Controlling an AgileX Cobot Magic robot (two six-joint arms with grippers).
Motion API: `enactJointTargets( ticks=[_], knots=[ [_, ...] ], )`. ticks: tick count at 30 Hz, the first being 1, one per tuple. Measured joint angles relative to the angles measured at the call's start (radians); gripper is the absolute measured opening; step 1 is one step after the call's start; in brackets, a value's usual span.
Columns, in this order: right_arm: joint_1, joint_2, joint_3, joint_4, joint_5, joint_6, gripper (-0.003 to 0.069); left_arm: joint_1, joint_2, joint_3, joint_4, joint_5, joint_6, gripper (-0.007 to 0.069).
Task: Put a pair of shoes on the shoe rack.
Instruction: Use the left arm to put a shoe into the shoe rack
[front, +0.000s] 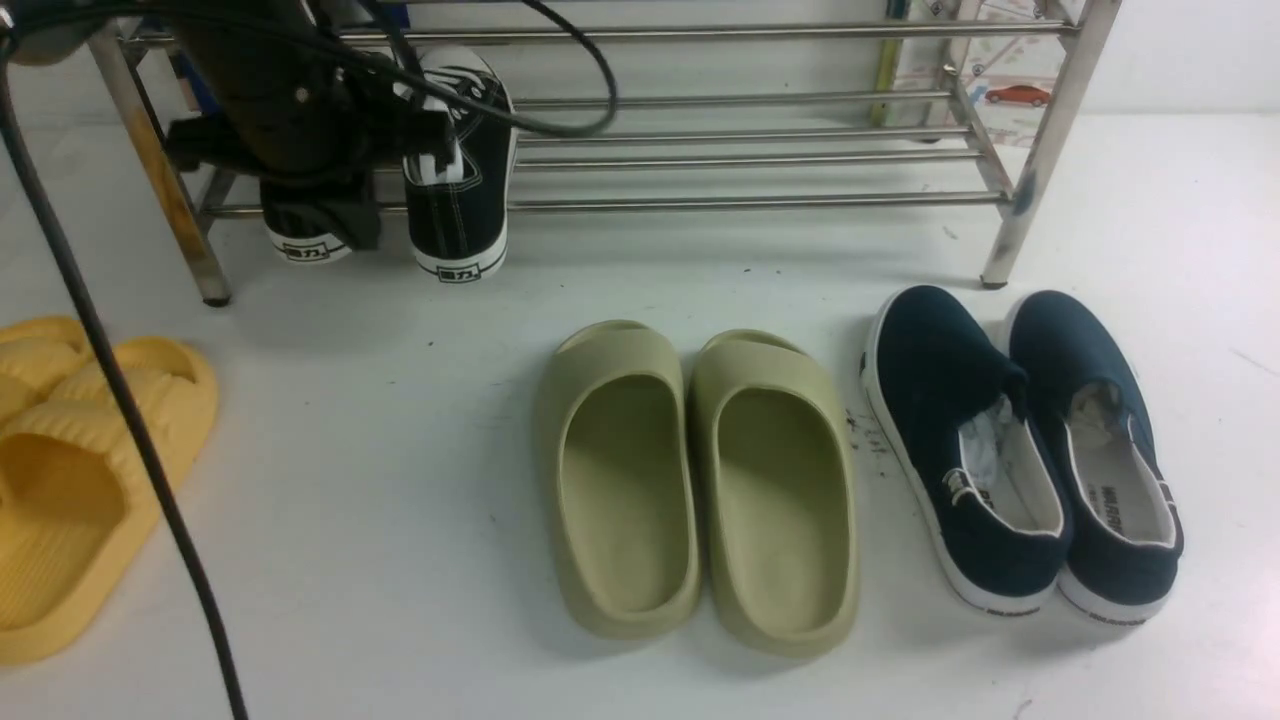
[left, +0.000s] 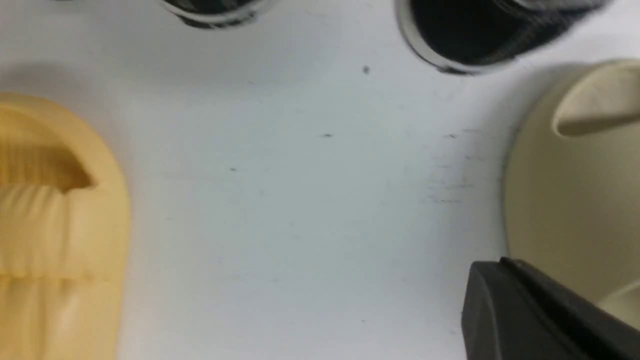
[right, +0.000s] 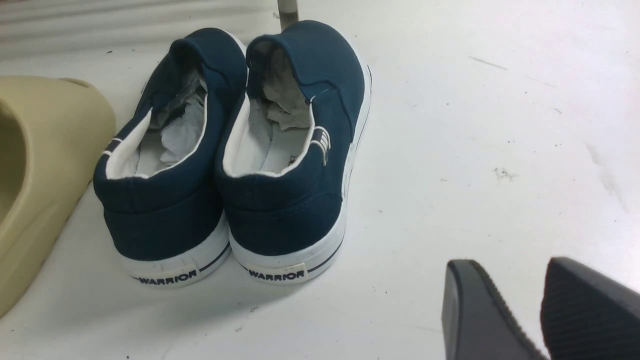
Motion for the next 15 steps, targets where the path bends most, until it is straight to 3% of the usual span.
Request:
enactJointTargets(
  ticks=[7, 15],
  knots=[
    [0.000, 0.000, 0.000, 0.000, 0.000, 0.000, 0.0239, -0.053, 0.105, 0.086, 0.000, -0.200, -0.023, -0.0013],
    [0.000, 0.000, 0.000, 0.000, 0.000, 0.000, 0.0239, 0.027, 0.196, -0.080, 0.003, -0.204, -0.051, -0.0013]
  ],
)
